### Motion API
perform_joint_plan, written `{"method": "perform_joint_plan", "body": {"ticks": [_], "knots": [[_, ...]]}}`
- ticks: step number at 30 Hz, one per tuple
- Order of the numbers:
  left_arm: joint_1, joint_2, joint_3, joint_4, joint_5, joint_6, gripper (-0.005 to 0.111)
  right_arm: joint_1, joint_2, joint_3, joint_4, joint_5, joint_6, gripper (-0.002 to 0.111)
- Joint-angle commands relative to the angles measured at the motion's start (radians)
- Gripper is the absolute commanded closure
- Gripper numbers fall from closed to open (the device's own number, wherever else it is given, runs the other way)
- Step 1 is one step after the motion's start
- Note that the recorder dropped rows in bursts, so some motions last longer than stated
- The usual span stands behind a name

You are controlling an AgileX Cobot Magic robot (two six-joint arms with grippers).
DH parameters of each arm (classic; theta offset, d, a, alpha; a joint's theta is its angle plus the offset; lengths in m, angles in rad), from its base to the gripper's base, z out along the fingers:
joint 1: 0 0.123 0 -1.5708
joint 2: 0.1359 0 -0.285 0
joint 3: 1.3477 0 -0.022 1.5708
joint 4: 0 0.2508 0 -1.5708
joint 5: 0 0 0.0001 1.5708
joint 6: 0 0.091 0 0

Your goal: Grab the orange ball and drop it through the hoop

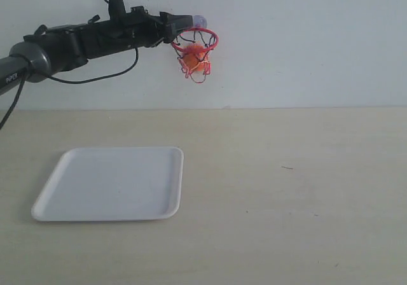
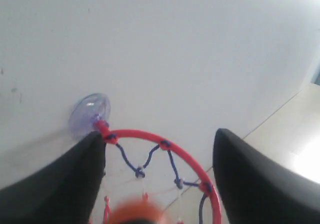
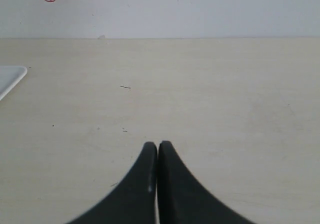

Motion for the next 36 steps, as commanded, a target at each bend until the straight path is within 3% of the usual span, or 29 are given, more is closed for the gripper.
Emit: {"method": "perform_joint_plan", "body": {"ticks": [1,2,4,8,13,15,19,22,26,29,32,36], "knots": [[-0.003,-0.051,-0.007,0.023,-0.002,-0.01,0.066,0.001,-0.004,-0.001,-0.001,-0.004,0.0,0.109],[0.006,-0.07,-0.007,0.049,-0.002,-0.01,0.089,0.001,-0.004,-0.001,-0.001,-0.004,0.0,0.109],[0.021,-0.097,-0.007,0.12,-0.002,-0.045,0.103,0.001,-0.004,-0.001,-0.001,-0.004,0.0,0.109],[0.088,-0.176,-0.007,0.542,0.114,-0.398,0.103,0.001,-0.004,-0.001,-0.001,-0.004,0.0,0.109],[0.186,-0.254,0.027,0.703,0.487,-0.484,0.103,0.001,-0.004,-0.001,-0.001,-0.004,0.0,0.109],[0.231,-0.312,0.161,0.658,0.487,-0.512,0.103,0.001,-0.004,-0.001,-0.001,-0.004,0.0,0.109],[0.242,-0.443,0.463,0.72,0.487,-0.443,0.103,0.001,-0.004,-0.001,-0.001,-0.004,0.0,0.109],[0.242,-0.581,0.776,0.65,0.487,-0.316,0.103,0.001,-0.004,-0.001,-0.001,-0.004,0.0,0.109],[0.24,-0.792,1.229,0.306,0.487,-0.066,0.103,0.001,-0.004,-0.001,-0.001,-0.004,0.0,0.109],[0.24,-0.92,1.484,0.046,0.487,-0.038,0.103,0.001,-0.004,-0.001,-0.001,-0.004,0.0,0.109],[0.24,-1.023,1.651,-0.028,0.487,-0.038,0.103,0.001,-0.004,-0.001,-0.001,-0.004,0.0,0.109],[0.24,-1.11,1.759,-0.028,0.487,-0.038,0.103,0.001,-0.004,-0.001,-0.001,-0.004,0.0,0.109]]}}
